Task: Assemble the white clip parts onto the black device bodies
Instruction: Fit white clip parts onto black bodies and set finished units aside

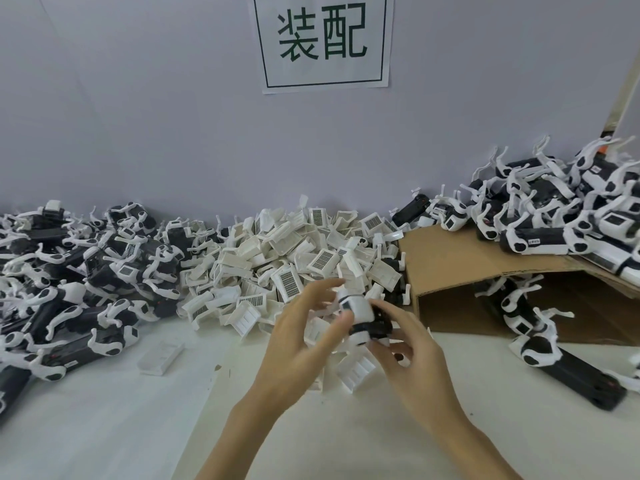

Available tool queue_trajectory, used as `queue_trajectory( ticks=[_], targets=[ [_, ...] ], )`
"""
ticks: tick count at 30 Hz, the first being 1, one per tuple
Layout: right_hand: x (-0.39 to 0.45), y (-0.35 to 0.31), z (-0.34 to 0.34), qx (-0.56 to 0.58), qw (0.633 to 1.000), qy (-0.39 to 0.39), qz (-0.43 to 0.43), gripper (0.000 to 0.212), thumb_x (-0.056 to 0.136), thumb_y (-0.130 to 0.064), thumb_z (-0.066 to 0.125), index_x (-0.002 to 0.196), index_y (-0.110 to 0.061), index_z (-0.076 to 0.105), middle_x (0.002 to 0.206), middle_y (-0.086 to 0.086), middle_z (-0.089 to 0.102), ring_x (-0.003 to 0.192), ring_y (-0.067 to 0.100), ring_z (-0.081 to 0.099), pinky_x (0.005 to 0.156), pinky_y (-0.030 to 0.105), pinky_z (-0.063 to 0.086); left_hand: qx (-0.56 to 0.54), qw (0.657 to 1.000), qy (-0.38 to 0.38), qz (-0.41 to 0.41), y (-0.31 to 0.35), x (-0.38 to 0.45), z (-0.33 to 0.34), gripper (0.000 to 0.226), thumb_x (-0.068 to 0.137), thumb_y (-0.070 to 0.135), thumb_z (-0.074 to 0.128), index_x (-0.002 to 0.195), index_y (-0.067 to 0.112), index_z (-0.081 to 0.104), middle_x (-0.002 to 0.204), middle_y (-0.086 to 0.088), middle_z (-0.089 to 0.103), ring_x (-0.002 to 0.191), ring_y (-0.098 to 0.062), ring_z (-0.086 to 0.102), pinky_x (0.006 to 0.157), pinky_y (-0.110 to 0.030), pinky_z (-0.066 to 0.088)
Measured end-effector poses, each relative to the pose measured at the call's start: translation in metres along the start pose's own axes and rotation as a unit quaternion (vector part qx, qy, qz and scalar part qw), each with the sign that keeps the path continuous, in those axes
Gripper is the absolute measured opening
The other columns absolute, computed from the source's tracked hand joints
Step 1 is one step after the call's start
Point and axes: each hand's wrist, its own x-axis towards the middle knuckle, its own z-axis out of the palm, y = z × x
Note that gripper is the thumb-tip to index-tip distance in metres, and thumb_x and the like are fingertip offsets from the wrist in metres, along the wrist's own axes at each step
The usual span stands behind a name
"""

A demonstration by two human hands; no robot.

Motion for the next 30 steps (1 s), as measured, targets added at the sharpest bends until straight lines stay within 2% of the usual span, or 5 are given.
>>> queue_trajectory(
  ticks=[11,15,19,26,30],
  targets=[
    [-0.007,-0.015,0.006,-0.275,0.939,0.037,-0.201,0.069,0.069,-0.013,0.096,0.13,-0.024,0.066,0.117,-0.002,0.05,0.103,0.008,0.056,0.095,0.01,0.048,-0.285,0.941,0.136,-0.12,-0.008,0.006,0.015,0.075,0.101,0.074,0.028,0.098,0.021,0.081,0.11,-0.008,0.079,0.112,-0.027,0.072,0.105,-0.049,0.049],
    [-0.012,-0.018,0.011,-0.284,0.927,0.008,-0.244,0.084,0.07,-0.015,0.096,0.139,-0.028,0.052,0.124,0.0,0.044,0.11,0.008,0.052,0.103,0.007,0.041,-0.371,0.88,0.271,-0.119,-0.005,0.002,0.02,0.074,0.103,0.062,0.045,0.051,0.009,0.053,0.078,-0.022,0.073,0.093,-0.033,0.074,0.092,-0.048,0.05],
    [-0.015,-0.019,0.013,-0.282,0.925,-0.011,-0.254,0.095,0.066,-0.01,0.098,0.145,-0.025,0.048,0.128,0.002,0.044,0.113,0.01,0.053,0.102,0.008,0.041,-0.476,0.832,0.267,-0.104,-0.01,0.005,-0.005,0.08,0.107,0.062,0.033,0.045,0.011,0.042,0.062,-0.02,0.063,0.087,-0.036,0.072,0.089,-0.042,0.049],
    [-0.008,-0.023,0.011,-0.099,0.989,0.016,-0.105,0.057,0.076,-0.067,0.08,0.119,-0.031,0.067,0.11,-0.012,0.058,0.098,0.01,0.061,0.082,0.013,0.048,-0.278,0.952,0.11,-0.063,-0.021,0.01,-0.013,0.059,0.101,0.066,0.041,0.101,0.016,0.074,0.11,-0.015,0.077,0.109,-0.033,0.073,0.097,-0.052,0.056],
    [-0.005,-0.021,0.018,0.046,0.997,0.003,0.068,0.057,0.064,-0.085,0.075,0.107,-0.047,0.074,0.098,-0.01,0.069,0.088,0.014,0.069,0.075,0.019,0.054,-0.134,0.978,0.137,-0.085,-0.023,0.006,0.008,0.026,0.096,0.055,0.07,0.102,0.03,0.071,0.098,0.008,0.077,0.096,-0.01,0.074,0.081,-0.022,0.057]
  ],
)
